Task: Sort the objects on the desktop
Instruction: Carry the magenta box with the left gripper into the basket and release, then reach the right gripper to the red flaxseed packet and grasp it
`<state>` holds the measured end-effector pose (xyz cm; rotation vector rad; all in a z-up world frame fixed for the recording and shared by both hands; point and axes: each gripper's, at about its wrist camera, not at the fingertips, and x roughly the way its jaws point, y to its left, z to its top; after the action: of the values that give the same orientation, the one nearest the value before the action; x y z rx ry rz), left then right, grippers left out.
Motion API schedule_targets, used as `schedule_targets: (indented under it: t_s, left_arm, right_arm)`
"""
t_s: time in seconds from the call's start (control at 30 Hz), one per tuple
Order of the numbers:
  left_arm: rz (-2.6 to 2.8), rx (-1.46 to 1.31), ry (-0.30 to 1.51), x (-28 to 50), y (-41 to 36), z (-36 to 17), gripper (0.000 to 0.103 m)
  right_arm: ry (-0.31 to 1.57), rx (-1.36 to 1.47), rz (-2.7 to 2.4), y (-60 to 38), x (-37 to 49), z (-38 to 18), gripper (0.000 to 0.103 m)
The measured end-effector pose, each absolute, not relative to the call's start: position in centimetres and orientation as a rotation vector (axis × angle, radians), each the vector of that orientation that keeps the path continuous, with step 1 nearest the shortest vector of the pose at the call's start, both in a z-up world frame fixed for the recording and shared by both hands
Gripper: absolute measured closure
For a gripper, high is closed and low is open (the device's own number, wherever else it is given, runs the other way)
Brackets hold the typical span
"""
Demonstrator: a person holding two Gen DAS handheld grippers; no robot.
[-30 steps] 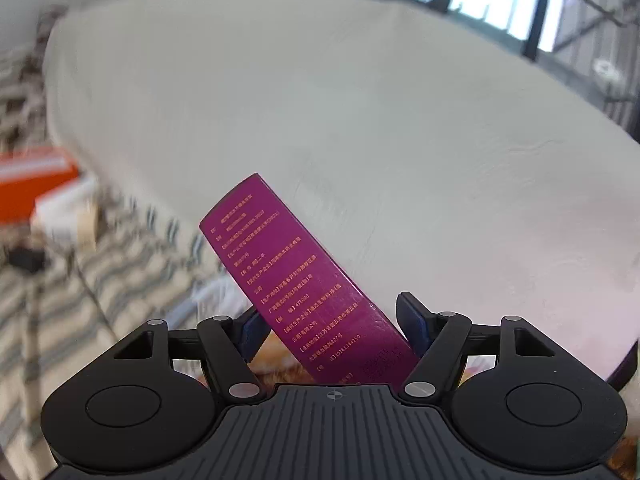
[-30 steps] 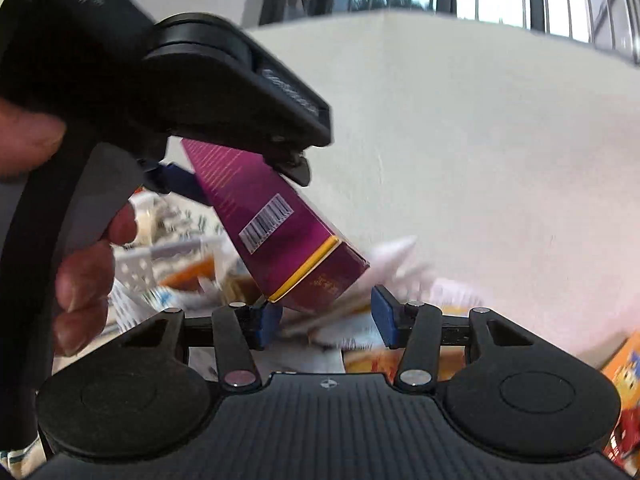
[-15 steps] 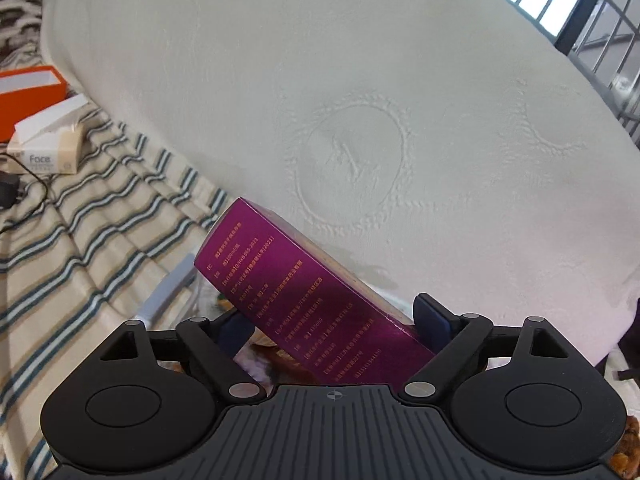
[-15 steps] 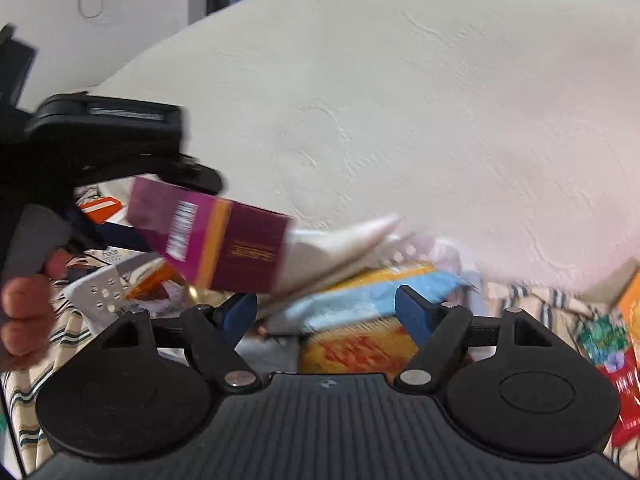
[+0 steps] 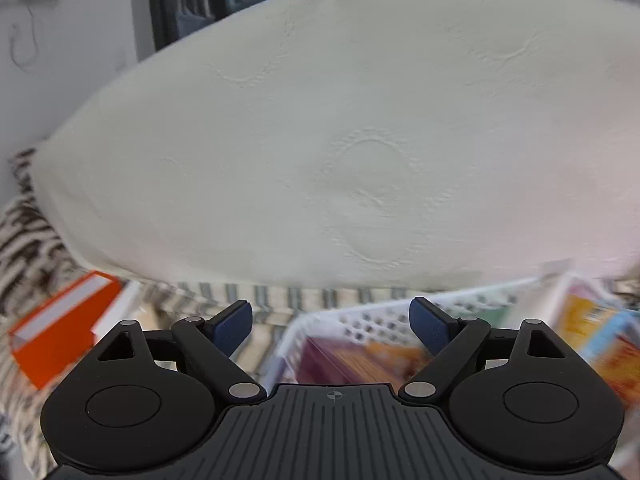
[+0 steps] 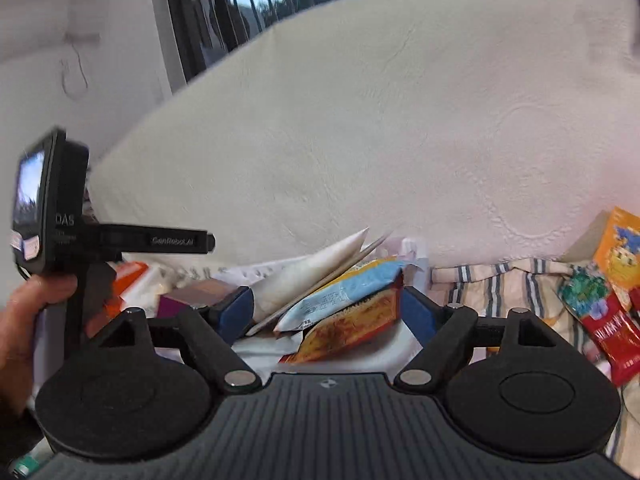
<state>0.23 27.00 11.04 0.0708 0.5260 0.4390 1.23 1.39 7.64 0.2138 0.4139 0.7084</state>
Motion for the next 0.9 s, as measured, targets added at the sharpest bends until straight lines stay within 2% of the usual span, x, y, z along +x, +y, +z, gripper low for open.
schedule_targets:
  t_s: [0.23, 0.27, 0.47, 0.63, 0.77, 0.9]
  left_arm:
    - [0.266, 0.049, 0.633, -3.9, 26.2, 10.7, 0.009]
    - [0.263, 0.076, 0.618, -4.6, 25.6, 10.5, 0.005]
    - [0.375, 0.23, 0.631, -5.5, 23.1, 9.1, 0.0]
    - [0.392, 0.212, 0.678, -3.7, 22.9, 8.1, 0.0]
    - [0.429, 0.123, 0.669, -5.7, 24.8, 9.0, 0.001]
    - [0.633, 0.107, 0.623, -7.1, 27.7, 10.0, 0.007]
  right_arm:
    - [0.376, 0.332, 0.708, -3.9, -1.2, 5.7, 0.015]
    - [0.377, 0.353, 0.701, -4.7, -1.3, 5.4, 0.015]
    - [0.382, 0.496, 0.67, -8.6, -0.2, 2.8, 0.011]
    - [0.426, 0.559, 0.674, -9.6, 0.9, 1.3, 0.011]
    - [0.402, 0.531, 0.672, -10.0, 0.2, 1.4, 0.011]
    - [0.412, 0.557, 0.707, -9.9, -0.2, 1.7, 0.011]
